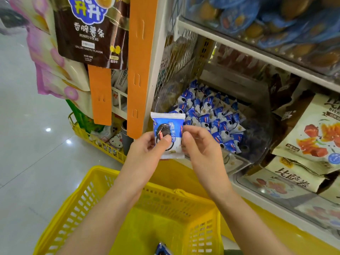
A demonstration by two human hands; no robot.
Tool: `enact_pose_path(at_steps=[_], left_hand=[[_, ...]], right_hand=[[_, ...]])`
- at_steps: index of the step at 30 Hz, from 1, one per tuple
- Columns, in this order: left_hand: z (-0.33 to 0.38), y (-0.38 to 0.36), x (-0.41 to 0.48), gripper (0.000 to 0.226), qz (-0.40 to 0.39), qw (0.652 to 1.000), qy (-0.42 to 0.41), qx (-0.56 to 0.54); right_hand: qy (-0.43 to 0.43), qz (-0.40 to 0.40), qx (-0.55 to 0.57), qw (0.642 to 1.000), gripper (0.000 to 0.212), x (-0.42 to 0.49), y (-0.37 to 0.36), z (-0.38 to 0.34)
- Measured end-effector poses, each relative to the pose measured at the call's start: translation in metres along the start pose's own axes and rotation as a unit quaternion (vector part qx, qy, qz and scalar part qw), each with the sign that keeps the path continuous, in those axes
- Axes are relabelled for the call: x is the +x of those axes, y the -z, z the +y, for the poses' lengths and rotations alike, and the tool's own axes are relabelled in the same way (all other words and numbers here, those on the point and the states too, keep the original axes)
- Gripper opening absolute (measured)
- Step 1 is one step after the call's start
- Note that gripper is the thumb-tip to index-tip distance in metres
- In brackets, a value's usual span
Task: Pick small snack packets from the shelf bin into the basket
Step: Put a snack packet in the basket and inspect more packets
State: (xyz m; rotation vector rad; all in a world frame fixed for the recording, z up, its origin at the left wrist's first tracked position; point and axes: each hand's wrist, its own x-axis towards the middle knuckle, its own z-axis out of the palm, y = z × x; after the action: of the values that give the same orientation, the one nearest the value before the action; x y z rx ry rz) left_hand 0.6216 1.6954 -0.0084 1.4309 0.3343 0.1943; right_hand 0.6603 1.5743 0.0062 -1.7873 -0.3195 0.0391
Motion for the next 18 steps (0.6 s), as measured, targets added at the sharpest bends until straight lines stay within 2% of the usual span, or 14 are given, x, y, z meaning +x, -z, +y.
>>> enact_pose_path(at_steps=[3, 6, 8, 12, 14, 18], left_hand=[[0.008, 0.005, 0.012, 0.015, -0.002, 1.000, -0.012, 0.010], [0.013, 0.014, 0.023, 0.013, 0.012, 1.000, -0.023, 0.013], [0.012, 0.019, 0.027, 0.011, 0.028, 0.999, -0.025, 0.005], [0.006, 0.023, 0.032, 0.014, 0.044, 0.998, 0.012, -0.035], [0.006, 0.024, 0.034, 0.014, 0.033, 0.995, 0.036, -0.081], [0.005, 0.024, 0.037, 0.017, 0.018, 0.993, 0.046, -0.105]], right_hand=[[0.047, 0.046, -0.089, 0.994, 0.014, 0.026, 0.012, -0.004], [0.016, 0.069, -0.190, 0.979, 0.019, 0.068, 0.025, 0.000], [-0.021, 0.027, -0.275, 0.961, 0.030, 0.096, 0.030, 0.005], [-0.119, -0.079, -0.430, 0.891, 0.042, 0.133, 0.024, 0.016], [-0.142, -0.089, -0.460, 0.872, 0.043, 0.142, 0.018, 0.018], [-0.128, -0.095, -0.542, 0.825, 0.038, 0.149, 0.014, 0.018]])
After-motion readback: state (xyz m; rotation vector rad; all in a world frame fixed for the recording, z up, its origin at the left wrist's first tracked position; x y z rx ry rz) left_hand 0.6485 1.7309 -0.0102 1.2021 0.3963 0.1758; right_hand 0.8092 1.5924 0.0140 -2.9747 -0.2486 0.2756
